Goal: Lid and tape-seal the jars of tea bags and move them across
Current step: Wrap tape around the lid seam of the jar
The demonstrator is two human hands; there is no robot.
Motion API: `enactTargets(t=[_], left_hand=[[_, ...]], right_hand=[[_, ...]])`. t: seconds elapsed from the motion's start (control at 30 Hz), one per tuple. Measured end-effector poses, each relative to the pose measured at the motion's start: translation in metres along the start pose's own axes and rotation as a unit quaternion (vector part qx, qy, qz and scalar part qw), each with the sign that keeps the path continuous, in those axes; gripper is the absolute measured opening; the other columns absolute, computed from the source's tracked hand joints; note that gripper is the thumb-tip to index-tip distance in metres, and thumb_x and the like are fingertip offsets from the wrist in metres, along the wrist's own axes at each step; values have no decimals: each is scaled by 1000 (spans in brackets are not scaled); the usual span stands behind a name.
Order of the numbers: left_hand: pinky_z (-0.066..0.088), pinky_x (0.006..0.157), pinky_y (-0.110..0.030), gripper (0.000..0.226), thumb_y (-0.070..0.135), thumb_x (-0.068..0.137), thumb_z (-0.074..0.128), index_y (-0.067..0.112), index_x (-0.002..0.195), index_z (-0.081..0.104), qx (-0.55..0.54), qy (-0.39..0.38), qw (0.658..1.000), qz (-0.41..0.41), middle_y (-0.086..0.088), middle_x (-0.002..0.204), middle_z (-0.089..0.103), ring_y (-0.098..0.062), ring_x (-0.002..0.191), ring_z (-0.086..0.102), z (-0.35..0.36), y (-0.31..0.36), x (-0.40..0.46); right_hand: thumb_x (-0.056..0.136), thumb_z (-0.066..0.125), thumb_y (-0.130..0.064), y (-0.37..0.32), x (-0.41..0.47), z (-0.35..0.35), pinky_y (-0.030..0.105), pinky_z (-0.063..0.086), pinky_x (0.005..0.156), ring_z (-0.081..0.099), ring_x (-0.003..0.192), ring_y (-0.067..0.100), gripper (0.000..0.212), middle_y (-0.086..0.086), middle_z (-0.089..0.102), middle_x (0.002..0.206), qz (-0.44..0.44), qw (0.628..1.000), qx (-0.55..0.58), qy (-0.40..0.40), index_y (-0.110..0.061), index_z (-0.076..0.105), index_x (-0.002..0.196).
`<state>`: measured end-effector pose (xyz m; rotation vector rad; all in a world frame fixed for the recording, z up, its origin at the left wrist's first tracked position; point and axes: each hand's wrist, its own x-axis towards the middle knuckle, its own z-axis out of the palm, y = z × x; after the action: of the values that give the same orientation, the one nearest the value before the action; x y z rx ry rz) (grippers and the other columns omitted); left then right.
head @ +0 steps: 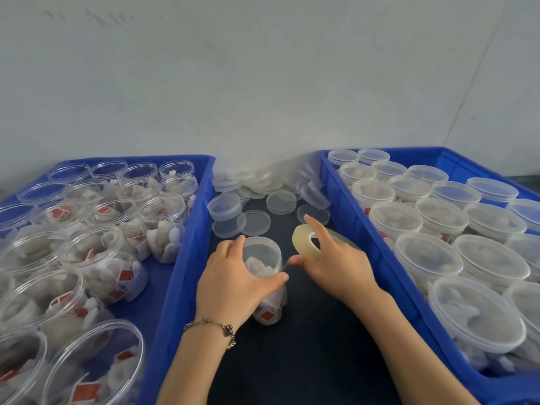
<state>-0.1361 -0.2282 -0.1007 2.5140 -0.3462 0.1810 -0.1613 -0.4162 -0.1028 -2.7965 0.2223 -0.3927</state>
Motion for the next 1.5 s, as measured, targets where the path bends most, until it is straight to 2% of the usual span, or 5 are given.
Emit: enactTargets(t=[0.43, 0.6, 0.77, 1.07, 1.5], left_hand=[[21, 110, -51, 85, 66, 74, 51, 25, 143, 21, 160, -77, 982, 65, 6, 150, 25, -22, 140, 19, -3, 17, 1], [32, 103, -42, 105, 85, 63, 46, 29, 144, 9, 202, -71, 973, 82, -2, 139, 32, -25, 128, 32, 5, 22, 1], [28, 104, -39, 83, 82, 61, 54, 48, 131, 27, 176, -95, 974, 110, 13, 135, 29, -15, 129, 26, -7, 8, 4], [33, 97, -36, 72, 84, 68, 31, 46, 128, 36, 173, -92, 974, 112, 12, 138, 30, -14, 129, 27, -7, 8, 1], [36, 94, -27, 72, 59, 83, 41, 35, 145, 16, 160, -2, 976, 149, 16, 132, 42, -7, 122, 38, 3, 7, -3]], right_hand=[[53, 52, -85, -5, 2, -2, 28, 37, 73, 57, 105, 19, 91, -4, 64, 114, -20, 995, 43, -91, -49, 32, 135], [56, 58, -79, -10, 1, -8, 29, 41, 66, 59, 87, 14, 100, -13, 56, 89, -21, 989, 74, -129, -55, 4, 136], [74, 68, -22, -2, -16, -4, 36, 56, 67, 62, 73, 14, 90, -7, 58, 84, -68, 963, 150, -211, -57, 8, 131], [78, 63, -3, -14, -2, 0, 36, 51, 64, 64, 90, 24, 71, 3, 60, 117, -140, 989, -42, 38, -17, 33, 140], [85, 63, -15, -38, 29, 31, 31, 48, 61, 63, 88, 25, 60, 4, 57, 120, -133, 989, 15, 65, -17, 32, 137]])
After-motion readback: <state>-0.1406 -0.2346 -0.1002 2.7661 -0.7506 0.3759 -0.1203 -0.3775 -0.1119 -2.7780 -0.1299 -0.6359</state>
